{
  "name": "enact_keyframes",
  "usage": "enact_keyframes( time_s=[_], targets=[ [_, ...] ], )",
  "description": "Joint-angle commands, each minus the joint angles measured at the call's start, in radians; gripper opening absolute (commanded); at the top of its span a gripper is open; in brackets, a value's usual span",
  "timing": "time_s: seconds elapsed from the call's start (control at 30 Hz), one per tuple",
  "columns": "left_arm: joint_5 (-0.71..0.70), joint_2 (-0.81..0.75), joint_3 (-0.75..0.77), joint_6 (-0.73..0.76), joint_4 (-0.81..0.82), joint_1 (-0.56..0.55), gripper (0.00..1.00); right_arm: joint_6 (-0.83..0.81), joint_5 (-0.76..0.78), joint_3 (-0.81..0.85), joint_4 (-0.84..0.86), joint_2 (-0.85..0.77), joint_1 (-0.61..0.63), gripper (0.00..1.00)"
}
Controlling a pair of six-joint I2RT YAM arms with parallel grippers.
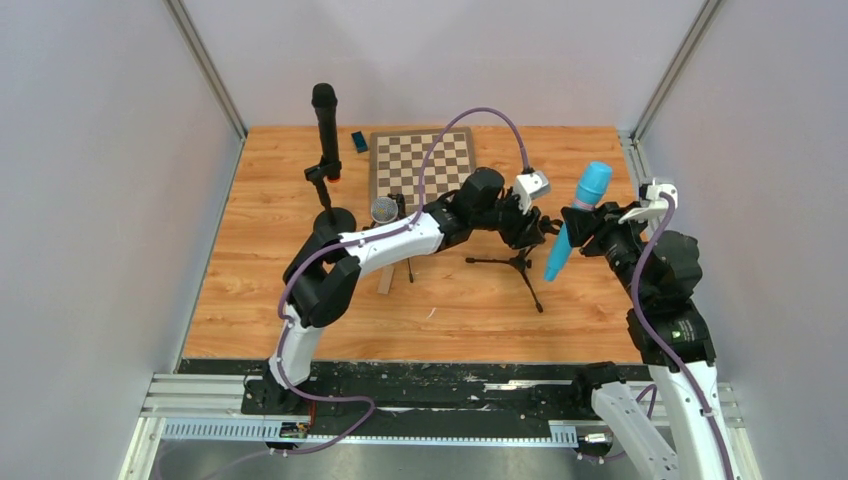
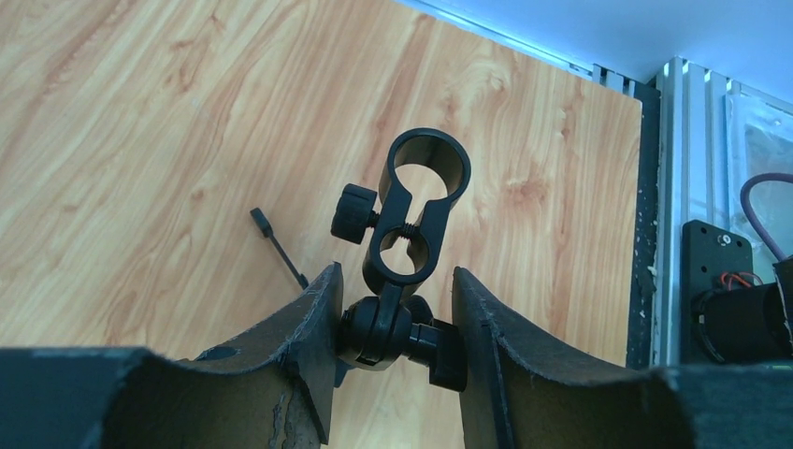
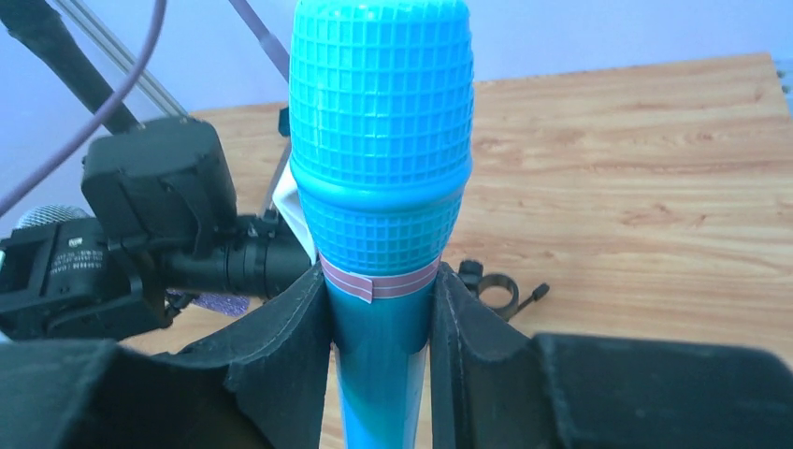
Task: Attach the microphones to the stand
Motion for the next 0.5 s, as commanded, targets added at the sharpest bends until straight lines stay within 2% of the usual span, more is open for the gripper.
enact_keyframes(
  time_s=[0.0, 0.2, 0.4, 0.47],
  targets=[
    [-0.069, -0.117, -0.035, -0.052, -0.019, -0.030, 0.00, -0.021, -0.013, 0.048, 0.039, 0.005, -0.004, 0.00],
    [-0.107, -0.196, -0.119, -0.119, -0.009, -0.045, 0.00, -0.046, 0.006, 0.106, 0.039, 0.024, -0.002, 0.00],
    [-0.168, -0.244, -0.204, -0.125, 0.015, -0.083, 0.00, -0.045, -0.004, 0.148, 0.040, 0.060, -0.003, 0.00],
    [-0.193, -0.254, -0.223, -0.129, 0.020, -0.093, 0.03, -0.046, -0.005, 0.150, 0.044, 0.064, -0.002, 0.00]
  ],
)
